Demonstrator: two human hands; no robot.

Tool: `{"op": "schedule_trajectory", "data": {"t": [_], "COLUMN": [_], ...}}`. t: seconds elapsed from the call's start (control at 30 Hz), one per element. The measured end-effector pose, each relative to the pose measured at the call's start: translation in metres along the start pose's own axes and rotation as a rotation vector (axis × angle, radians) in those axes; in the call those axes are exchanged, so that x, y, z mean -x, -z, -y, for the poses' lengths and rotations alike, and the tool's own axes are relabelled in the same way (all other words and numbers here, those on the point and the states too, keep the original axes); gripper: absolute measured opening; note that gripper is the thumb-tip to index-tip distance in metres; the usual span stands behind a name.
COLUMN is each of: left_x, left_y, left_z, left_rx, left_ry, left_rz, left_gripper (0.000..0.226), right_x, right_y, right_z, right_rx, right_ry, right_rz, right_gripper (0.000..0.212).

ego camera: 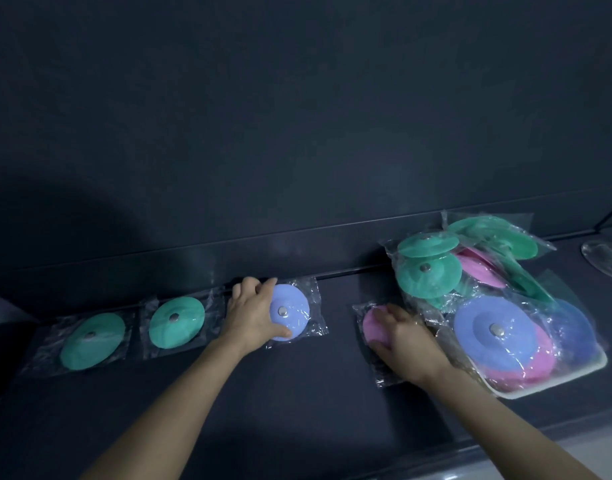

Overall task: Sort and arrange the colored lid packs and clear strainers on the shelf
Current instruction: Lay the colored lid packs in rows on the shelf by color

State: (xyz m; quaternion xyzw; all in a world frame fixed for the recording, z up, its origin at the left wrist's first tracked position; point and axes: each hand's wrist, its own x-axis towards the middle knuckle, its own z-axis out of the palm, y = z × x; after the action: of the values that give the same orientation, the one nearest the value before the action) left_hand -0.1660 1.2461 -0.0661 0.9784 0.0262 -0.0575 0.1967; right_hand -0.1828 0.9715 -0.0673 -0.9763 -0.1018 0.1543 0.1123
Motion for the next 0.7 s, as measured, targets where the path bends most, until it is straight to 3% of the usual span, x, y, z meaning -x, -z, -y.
{"op": "schedule_trajectory", "data": {"t": [0.23,0.4,0.53,0.7], "left_x": [-0.006,-0.011,-0.011,-0.006], "left_y": [0.000,-0.003,-0.002,0.000], "left_z": [0.001,0.008,0.010,0.017], "left_rx": [-0.060,-0.087,-0.129,-0.026], "left_ry": [-0.052,-0.142,-0.189,-0.240], "left_rz": [-0.093,-0.058,-0.033,0.028], "left_gripper": [0.092,0.076,0.063,0.058], "right_x": [-0.004,0.003,-0.001,-0.018], "right_y": [-0.011,0.001,0.000,0.000], "right_z": [0.023,0.033,0.035,0.042], "right_rx": [0.079,0.096,0.188,0.164], "right_ry": [-0.089,-0.015,0.003,-0.183], "right_rz": [-0.036,0.105,0.095,-0.007], "right_gripper": [0.054,0.086,0.075,0.060]}}
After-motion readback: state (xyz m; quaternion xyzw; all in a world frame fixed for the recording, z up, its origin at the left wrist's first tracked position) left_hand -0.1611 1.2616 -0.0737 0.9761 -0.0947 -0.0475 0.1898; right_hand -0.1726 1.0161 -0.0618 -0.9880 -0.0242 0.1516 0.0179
